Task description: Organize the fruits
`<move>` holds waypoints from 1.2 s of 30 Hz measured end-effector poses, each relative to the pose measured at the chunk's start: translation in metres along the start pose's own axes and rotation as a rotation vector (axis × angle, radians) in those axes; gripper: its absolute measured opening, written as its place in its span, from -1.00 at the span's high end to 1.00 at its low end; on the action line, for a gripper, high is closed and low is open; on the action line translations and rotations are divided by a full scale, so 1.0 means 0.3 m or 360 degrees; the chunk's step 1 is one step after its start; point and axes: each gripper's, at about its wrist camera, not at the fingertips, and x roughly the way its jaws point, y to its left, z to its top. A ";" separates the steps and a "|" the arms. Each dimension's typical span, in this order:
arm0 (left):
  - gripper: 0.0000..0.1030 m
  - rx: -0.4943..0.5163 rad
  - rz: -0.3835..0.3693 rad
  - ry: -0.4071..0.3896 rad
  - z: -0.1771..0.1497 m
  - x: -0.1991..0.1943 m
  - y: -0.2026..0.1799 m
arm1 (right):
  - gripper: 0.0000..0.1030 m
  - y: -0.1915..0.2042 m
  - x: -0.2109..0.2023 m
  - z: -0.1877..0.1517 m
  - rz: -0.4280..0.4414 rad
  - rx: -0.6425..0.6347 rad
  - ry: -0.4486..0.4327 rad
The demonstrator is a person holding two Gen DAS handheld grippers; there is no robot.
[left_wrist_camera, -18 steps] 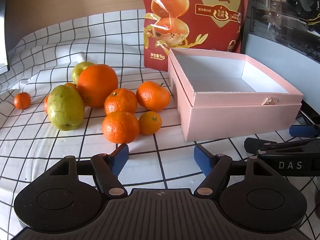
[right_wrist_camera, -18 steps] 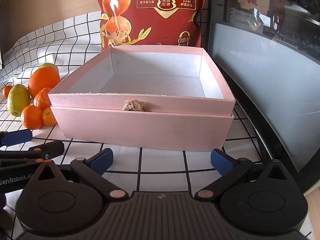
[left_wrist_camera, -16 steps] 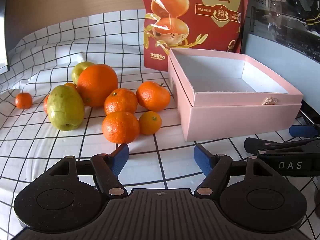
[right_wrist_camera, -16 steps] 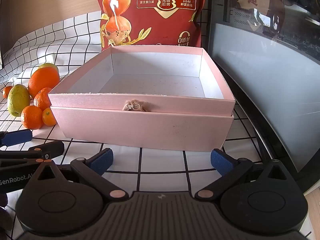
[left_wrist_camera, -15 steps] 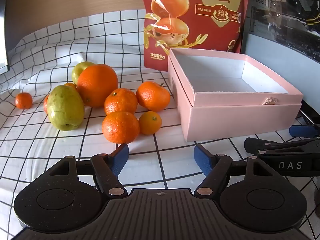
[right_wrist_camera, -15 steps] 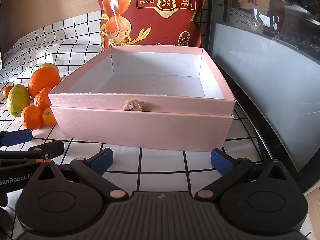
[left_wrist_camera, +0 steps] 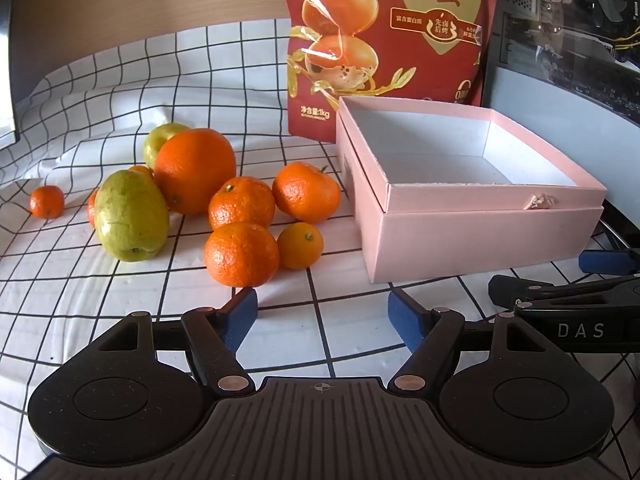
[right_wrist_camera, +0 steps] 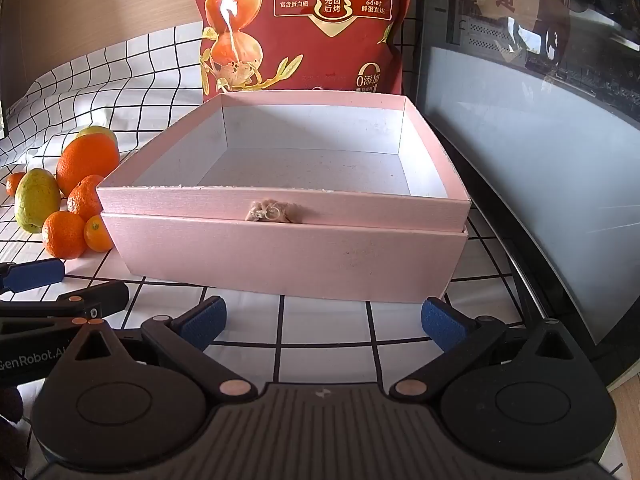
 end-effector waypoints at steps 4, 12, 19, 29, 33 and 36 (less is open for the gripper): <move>-0.52 0.0002 0.0002 0.0000 0.000 0.000 -0.001 | -1.00 0.000 -0.001 0.000 0.0000 0.0000 0.0000; -0.52 -0.0001 0.0000 0.0000 0.000 0.000 -0.001 | -1.00 0.000 -0.002 0.000 0.0000 -0.0001 -0.0001; -0.52 0.0001 0.0001 0.0000 0.000 0.000 -0.002 | -1.00 0.000 -0.001 0.000 0.0000 -0.0001 -0.0001; -0.53 0.0001 0.0009 -0.0001 0.004 0.007 0.002 | -1.00 0.000 -0.002 0.000 0.0001 -0.0001 -0.0001; -0.53 0.0001 0.0010 -0.0001 0.004 0.007 0.000 | -1.00 0.000 -0.002 0.000 0.0001 -0.0001 -0.0001; -0.53 0.0003 0.0014 -0.0001 0.000 0.003 -0.001 | -1.00 0.001 -0.002 0.000 0.0001 -0.0001 -0.0001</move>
